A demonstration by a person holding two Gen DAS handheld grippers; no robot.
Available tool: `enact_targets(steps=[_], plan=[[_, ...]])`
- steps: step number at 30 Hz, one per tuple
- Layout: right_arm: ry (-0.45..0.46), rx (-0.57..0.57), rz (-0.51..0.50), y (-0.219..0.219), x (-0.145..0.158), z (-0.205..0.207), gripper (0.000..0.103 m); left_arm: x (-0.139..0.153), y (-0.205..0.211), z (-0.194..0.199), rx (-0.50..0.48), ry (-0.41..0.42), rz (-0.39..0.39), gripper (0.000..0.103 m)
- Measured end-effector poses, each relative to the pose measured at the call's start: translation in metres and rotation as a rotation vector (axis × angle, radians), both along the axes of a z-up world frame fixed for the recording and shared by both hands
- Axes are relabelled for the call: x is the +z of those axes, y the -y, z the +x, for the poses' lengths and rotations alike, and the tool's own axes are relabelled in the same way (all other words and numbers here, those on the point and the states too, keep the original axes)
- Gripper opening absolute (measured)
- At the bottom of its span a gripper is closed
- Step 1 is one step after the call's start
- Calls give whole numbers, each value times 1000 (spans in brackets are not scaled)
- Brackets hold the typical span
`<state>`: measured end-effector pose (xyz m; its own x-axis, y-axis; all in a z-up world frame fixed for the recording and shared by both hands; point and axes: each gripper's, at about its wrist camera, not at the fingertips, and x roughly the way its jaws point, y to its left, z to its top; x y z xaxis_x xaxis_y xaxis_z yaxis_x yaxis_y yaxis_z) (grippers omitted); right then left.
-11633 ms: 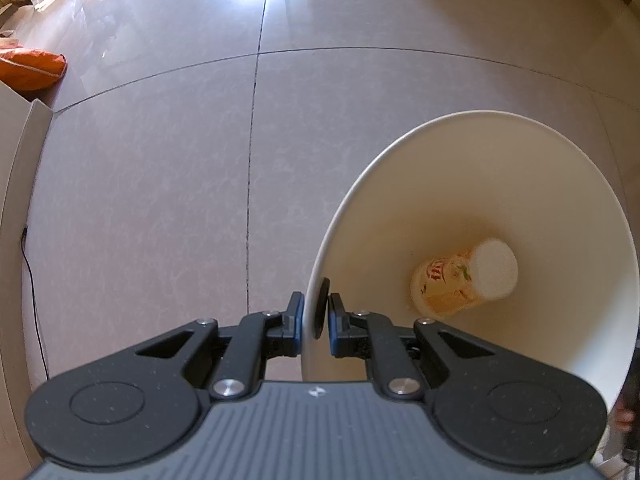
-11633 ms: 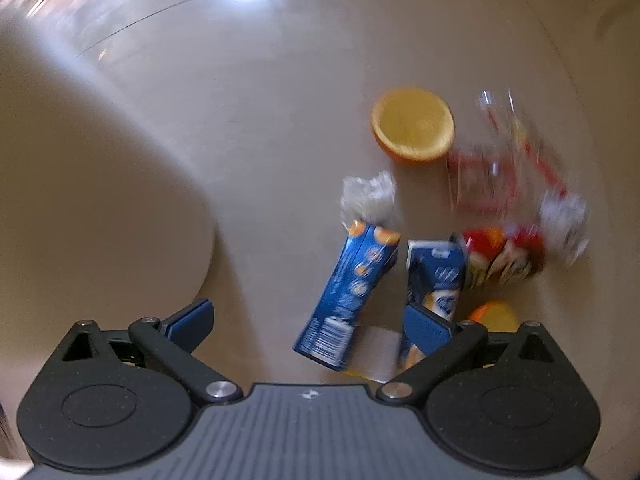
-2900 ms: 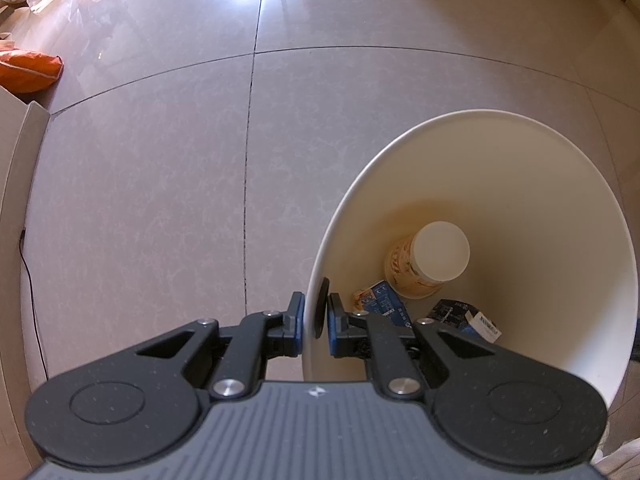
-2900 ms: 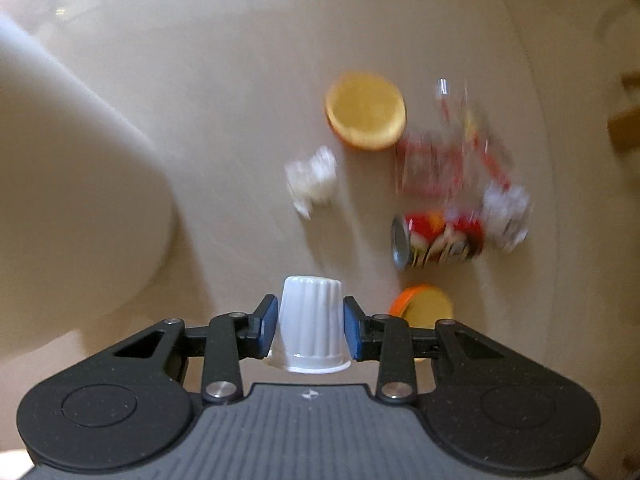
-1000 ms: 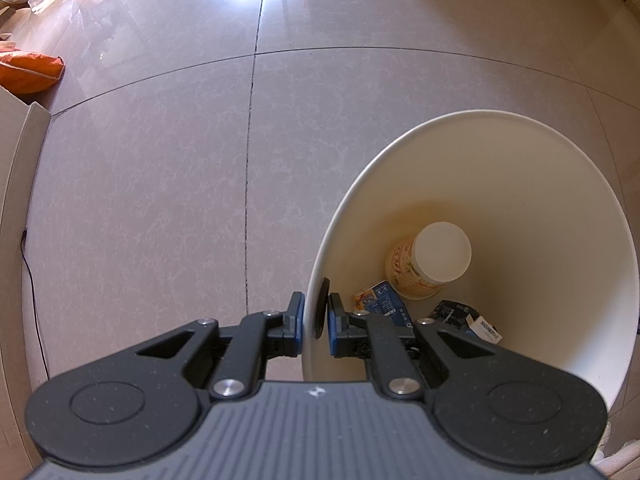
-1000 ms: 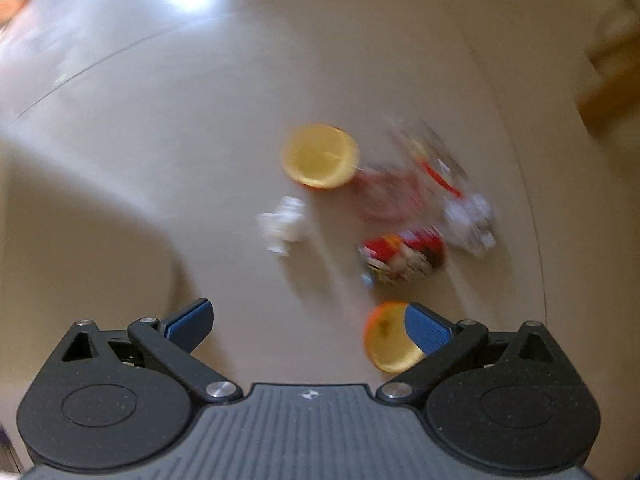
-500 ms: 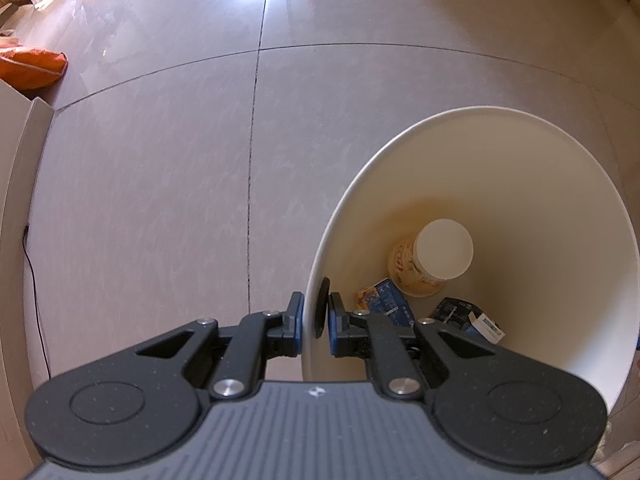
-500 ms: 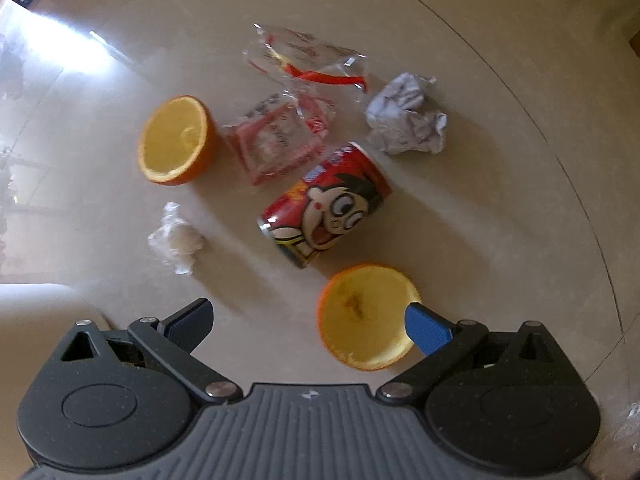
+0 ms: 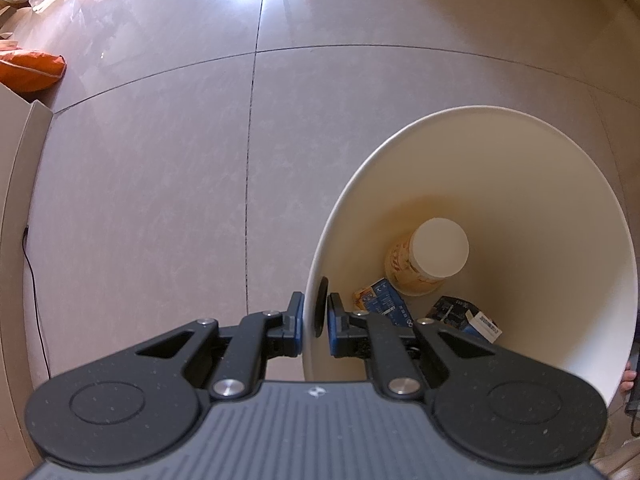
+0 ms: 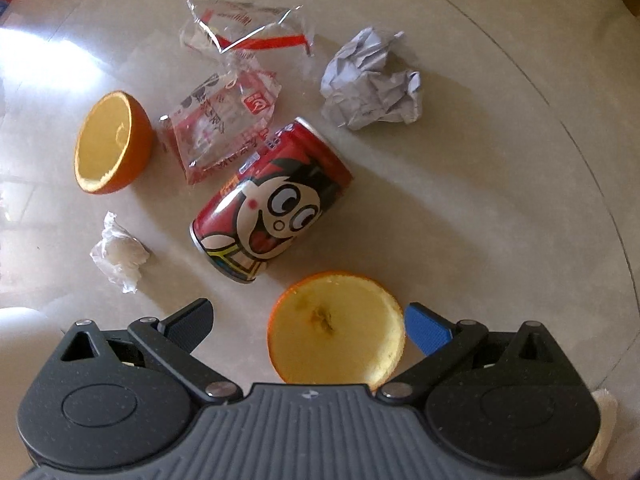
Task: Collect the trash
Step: 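Move the open right gripper down onto the orange peel half, then close the right gripper on the orange peel rim and lift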
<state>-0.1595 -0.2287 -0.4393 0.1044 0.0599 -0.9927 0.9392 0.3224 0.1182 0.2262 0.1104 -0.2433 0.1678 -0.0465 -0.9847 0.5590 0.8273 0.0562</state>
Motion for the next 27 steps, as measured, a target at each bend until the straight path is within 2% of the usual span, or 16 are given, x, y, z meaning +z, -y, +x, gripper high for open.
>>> enact_targets(steps=[6, 9, 13, 16, 17, 19, 22, 25, 27], plan=[[-63, 44, -17, -11, -13, 6, 100, -2, -3, 2, 8, -4, 1, 10], [-100, 68, -30, -14, -16, 9, 94, -2, -1, 1, 6, -2, 4, 10], [-182, 54, -42, -12, -21, 7, 67, -1, -1, 1, 8, -5, 3, 10], [-179, 15, -33, -6, -19, -2, 56, -1, -1, 1, 8, -3, 7, 10], [-165, 4, -29, -4, -17, -4, 39, -2, -1, 1, 6, -2, 8, 10], [-136, -4, 3, 0, -14, -2, 27, -1, 0, 1, 7, -3, 6, 10], [-176, 52, 3, -2, -12, 9, 24, -1, 0, 1, 7, -3, 7, 10], [-218, 74, 11, -8, -11, 17, 17, -1, 0, 1, 7, -2, 8, 10], [-250, 94, 12, -13, -8, 22, 16, -1, 0, 1, 4, -1, 8, 10]])
